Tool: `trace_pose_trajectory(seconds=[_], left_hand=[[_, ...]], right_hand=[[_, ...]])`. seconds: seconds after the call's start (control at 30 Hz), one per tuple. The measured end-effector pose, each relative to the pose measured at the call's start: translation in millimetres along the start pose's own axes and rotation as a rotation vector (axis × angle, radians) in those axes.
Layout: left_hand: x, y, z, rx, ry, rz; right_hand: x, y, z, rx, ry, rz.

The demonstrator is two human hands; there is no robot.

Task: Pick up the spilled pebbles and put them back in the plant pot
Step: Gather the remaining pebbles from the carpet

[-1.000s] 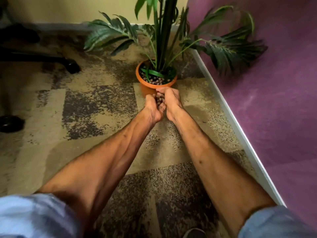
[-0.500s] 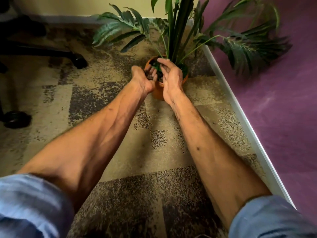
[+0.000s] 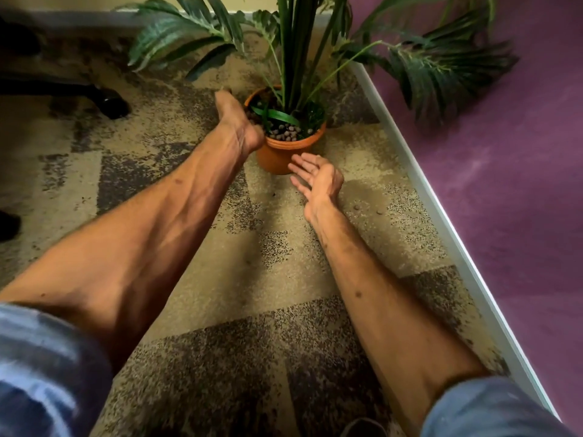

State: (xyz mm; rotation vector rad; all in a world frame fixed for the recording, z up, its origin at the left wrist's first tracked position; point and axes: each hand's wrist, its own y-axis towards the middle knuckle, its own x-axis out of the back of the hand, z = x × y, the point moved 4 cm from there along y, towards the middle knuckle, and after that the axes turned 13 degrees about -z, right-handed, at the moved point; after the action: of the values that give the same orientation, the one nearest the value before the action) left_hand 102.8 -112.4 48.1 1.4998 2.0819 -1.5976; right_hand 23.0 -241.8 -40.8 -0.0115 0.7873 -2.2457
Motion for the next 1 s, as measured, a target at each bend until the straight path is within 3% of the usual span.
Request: trace_pose_trajectory(seconds=[0.23, 0.47, 0.6, 0.77, 0.87, 1.0], left_hand=[[6.5, 0.4, -3.8, -0.095, -0.008, -0.001], [41.0, 13.4, 50.0, -0.360, 0.078, -0.357], [73.9, 11.0, 127.8, -0.417, 0.360, -0.501], [84.7, 29.1, 214.0, -0.329, 0.992, -0.238], [76.2, 34.2, 240.1, -0.505, 1.427, 0.018], [79.3, 37.9, 276.1, -0.711, 1.862, 0.233]], right_hand=[[39.8, 6.7, -6.9, -0.043, -0.035, -0.025], [112.0, 41.5, 5.0, 0.104, -0.142, -0.168], [176.1, 69.1, 17.6, 0.283, -0.349, -0.289], [223.1, 99.7, 37.6, 0.493, -0.838, -0.380], [219.5, 113.6, 37.3, 0.566, -1.076, -0.223], [211.2, 138.8, 40.0, 0.544, -1.330, -0.087]])
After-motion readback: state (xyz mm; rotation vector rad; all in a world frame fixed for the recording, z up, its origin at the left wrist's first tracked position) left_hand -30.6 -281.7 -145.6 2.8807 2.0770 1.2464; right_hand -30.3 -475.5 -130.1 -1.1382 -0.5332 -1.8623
